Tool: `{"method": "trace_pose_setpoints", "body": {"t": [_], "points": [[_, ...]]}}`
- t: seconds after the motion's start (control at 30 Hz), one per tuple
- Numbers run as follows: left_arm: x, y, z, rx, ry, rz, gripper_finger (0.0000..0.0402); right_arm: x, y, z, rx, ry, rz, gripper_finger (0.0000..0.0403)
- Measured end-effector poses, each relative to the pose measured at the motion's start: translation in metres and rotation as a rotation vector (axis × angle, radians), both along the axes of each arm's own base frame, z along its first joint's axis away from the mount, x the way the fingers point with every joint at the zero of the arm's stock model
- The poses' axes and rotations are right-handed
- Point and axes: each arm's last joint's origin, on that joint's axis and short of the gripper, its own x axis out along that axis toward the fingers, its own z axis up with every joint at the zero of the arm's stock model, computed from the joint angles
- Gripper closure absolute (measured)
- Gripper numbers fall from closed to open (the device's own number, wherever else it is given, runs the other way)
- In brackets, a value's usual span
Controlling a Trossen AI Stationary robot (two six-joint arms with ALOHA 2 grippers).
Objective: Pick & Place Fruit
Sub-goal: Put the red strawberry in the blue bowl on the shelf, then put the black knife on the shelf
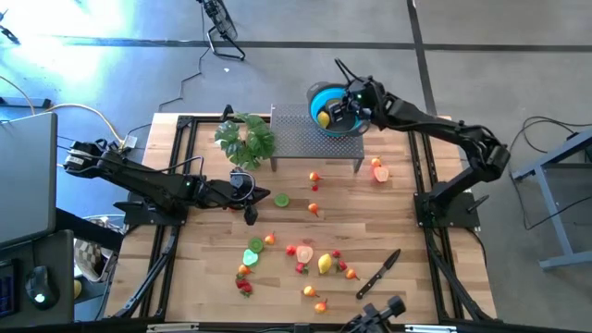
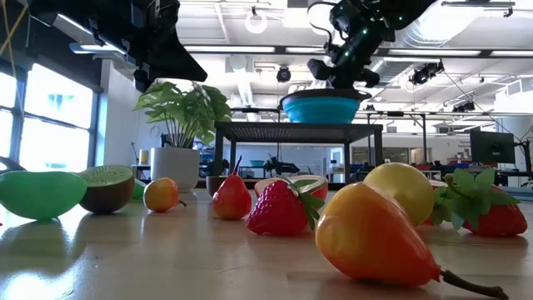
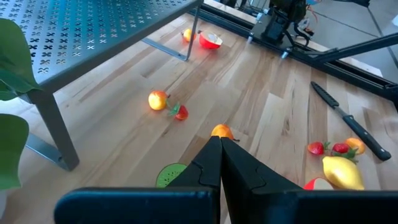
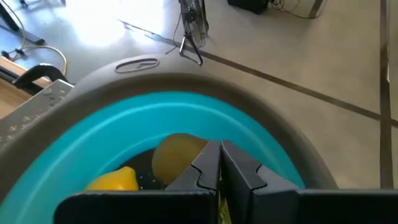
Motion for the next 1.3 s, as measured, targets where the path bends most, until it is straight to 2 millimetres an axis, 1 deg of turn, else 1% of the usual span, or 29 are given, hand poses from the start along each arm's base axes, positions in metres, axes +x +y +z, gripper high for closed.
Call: {"method": "trace_pose_setpoints", "body": {"t": [0.3, 0.37, 0.5, 0.6, 0.67, 0.77, 0.9, 1.07, 1.3], "points": [[0.000, 0.000, 0.000, 0.001, 0.002, 0.002, 0.0402, -0.001, -0.002, -0.001, 0.037, -0.020, 0.052, 0.0399], [0.000, 0.000, 0.000, 0.001, 0.002, 0.002, 0.0402, -0.002, -0.002, -0.001, 0.026, -0.002, 0.065, 0.0391], [0.000, 0.000, 0.000, 0.001, 0.002, 0.002, 0.0402, -0.002, -0.002, -0.001, 0.022, 0.007, 0.072, 0.0350], [0.000, 0.000, 0.000, 0.001, 0.002, 0.001, 0.0402, -0.001, -0.002, -0.001, 0.049, -0.034, 0.057, 0.0308], [0.000, 0.000, 0.000, 0.001, 0.002, 0.001, 0.0402, -0.001, -0.001, 0.000, 0.065, -0.052, 0.088, 0.0285], [0.000, 0.000, 0.000, 0.001, 0.002, 0.001, 0.0402, -0.002, 0.004, 0.008, 0.050, -0.082, 0.118, 0.0268], [0.000, 0.000, 0.000, 0.001, 0.002, 0.001, 0.0402, -0.006, 0.018, 0.025, 0.015, -0.125, 0.148, 0.0274], [0.000, 0.000, 0.000, 0.001, 0.002, 0.000, 0.0402, -0.012, 0.037, 0.045, -0.026, -0.180, 0.193, 0.0301], [0.000, 0.000, 0.000, 0.000, 0.003, -0.001, 0.0402, -0.009, 0.066, 0.058, -0.038, -0.220, 0.289, 0.0343]]}}
